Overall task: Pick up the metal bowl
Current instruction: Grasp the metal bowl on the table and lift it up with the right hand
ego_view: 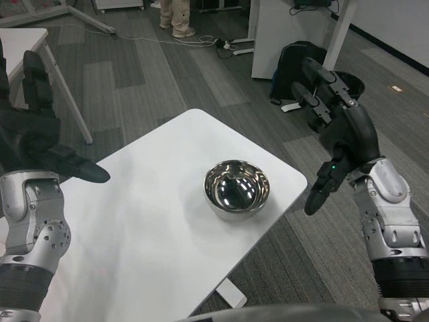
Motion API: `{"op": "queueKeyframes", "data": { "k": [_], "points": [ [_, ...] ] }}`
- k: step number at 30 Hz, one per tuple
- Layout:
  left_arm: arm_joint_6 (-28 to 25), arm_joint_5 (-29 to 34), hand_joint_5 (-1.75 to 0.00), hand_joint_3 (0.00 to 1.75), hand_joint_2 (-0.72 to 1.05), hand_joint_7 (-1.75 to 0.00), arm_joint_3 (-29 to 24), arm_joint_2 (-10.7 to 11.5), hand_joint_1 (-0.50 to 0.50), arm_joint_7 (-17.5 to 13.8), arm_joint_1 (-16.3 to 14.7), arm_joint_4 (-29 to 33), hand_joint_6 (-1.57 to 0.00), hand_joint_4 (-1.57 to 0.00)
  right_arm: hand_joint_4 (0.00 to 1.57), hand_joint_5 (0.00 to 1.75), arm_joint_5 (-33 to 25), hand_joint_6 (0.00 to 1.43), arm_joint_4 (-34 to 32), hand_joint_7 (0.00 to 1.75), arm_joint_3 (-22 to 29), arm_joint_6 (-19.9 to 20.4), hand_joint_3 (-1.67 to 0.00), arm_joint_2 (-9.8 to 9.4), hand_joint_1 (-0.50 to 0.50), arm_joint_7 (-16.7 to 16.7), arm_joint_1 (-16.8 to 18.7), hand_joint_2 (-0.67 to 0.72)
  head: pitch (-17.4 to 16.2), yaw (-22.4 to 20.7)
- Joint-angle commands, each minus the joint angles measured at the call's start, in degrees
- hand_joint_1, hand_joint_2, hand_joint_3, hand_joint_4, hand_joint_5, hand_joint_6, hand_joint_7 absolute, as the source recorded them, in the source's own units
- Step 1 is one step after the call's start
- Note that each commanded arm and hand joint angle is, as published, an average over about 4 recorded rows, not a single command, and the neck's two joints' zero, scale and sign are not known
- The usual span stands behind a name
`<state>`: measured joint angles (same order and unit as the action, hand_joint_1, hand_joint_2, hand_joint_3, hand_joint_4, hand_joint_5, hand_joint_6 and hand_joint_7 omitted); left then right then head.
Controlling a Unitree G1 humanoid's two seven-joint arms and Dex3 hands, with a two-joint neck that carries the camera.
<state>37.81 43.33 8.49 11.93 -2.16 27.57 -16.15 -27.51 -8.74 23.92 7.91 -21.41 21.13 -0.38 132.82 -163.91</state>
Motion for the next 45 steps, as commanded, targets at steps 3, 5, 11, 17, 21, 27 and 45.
{"op": "queueKeyframes", "data": {
  "k": [3,5,11,17,21,27,45],
  "points": [
    [0.08,0.62,0.0,0.0,-0.64,-0.35,0.73,0.38,-0.5,-0.48,1.59,-1.62,-0.03,-0.11,0.0,0.0,2.88,0.0,3.38,0.14,-0.21,-1.58,0.0,2.25,-0.42,1.88,0.41,0.66,-0.01,0.31],
    [0.08,0.62,0.0,0.0,-0.64,-0.35,0.84,0.29,-0.5,-0.48,1.74,-1.75,-0.03,-0.11,0.0,0.0,3.65,0.0,5.07,0.14,-1.42,-1.47,0.0,2.6,-0.42,2.14,0.34,0.66,0.0,0.7],
    [0.08,0.62,0.0,0.0,-0.64,-0.35,1.2,0.12,-0.5,-0.46,2.49,-2.15,-0.03,-0.11,0.0,0.0,4.95,0.0,11.62,0.14,-8.6,0.0,0.0,3.13,-0.45,2.34,-0.91,0.66,0.11,2.31],
    [0.08,0.62,0.0,0.0,-0.64,-0.35,1.57,0.12,-0.5,-0.39,3.17,-2.72,-0.03,-0.11,0.0,0.0,5.19,0.0,15.56,0.19,-12.38,2.0,0.0,3.5,-0.44,2.34,-2.14,0.66,0.13,3.72],
    [0.08,0.62,0.0,0.0,-0.64,-0.35,1.7,0.12,-0.5,-0.39,3.45,-2.92,-0.03,-0.11,0.0,0.0,5.19,0.0,17.49,0.21,-14.07,3.03,0.0,3.57,-0.42,2.34,-2.6,0.66,0.19,4.62],
    [0.08,0.62,0.0,0.04,-0.64,-0.35,1.88,0.2,-0.5,-0.46,3.61,-2.9,-0.03,-0.11,0.0,0.0,5.19,0.0,19.82,0.21,-15.15,5.12,0.0,3.94,-0.44,2.14,-2.96,0.66,0.41,5.97],
    [0.08,0.62,0.0,0.0,-0.64,-0.35,2.45,0.27,-0.5,-0.39,2.75,-2.39,-0.03,-0.11,0.0,0.0,4.51,0.0,25.11,0.21,-20.99,10.61,0.0,3.88,-0.42,-0.65,-4.05,0.66,1.33,6.89]
  ]
}}
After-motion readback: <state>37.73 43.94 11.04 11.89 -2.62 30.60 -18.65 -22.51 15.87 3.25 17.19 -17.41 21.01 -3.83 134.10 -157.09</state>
